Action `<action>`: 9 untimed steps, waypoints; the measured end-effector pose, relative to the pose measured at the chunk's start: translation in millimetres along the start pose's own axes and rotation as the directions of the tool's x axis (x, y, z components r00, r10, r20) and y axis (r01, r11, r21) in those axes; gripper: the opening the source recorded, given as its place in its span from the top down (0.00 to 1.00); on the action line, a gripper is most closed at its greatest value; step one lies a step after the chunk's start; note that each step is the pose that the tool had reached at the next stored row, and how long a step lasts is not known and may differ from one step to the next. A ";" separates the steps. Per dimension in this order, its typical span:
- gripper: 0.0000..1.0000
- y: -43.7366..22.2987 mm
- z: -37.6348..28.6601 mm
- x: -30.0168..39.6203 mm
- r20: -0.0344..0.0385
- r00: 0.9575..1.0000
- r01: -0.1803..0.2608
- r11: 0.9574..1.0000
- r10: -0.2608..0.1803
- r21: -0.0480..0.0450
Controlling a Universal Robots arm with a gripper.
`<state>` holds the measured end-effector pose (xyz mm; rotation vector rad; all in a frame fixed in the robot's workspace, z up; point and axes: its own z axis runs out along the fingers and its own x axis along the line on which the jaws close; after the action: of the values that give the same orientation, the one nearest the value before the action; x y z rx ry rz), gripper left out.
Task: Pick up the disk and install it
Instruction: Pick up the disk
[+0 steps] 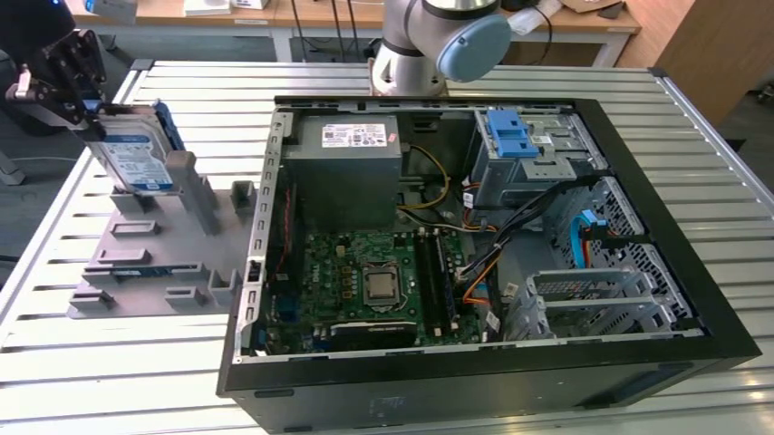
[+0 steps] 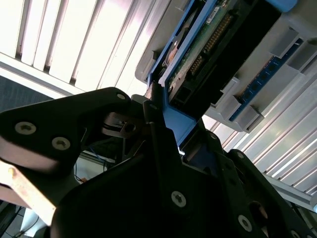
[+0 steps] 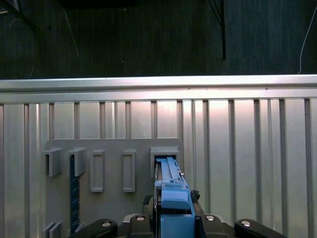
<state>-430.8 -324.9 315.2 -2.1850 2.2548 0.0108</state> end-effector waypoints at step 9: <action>0.64 0.0 -3.9 0.0 0.000 1.000 0.000 1.000 0.000 0.000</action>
<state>-430.8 -324.9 319.1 -2.1847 2.2545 0.0104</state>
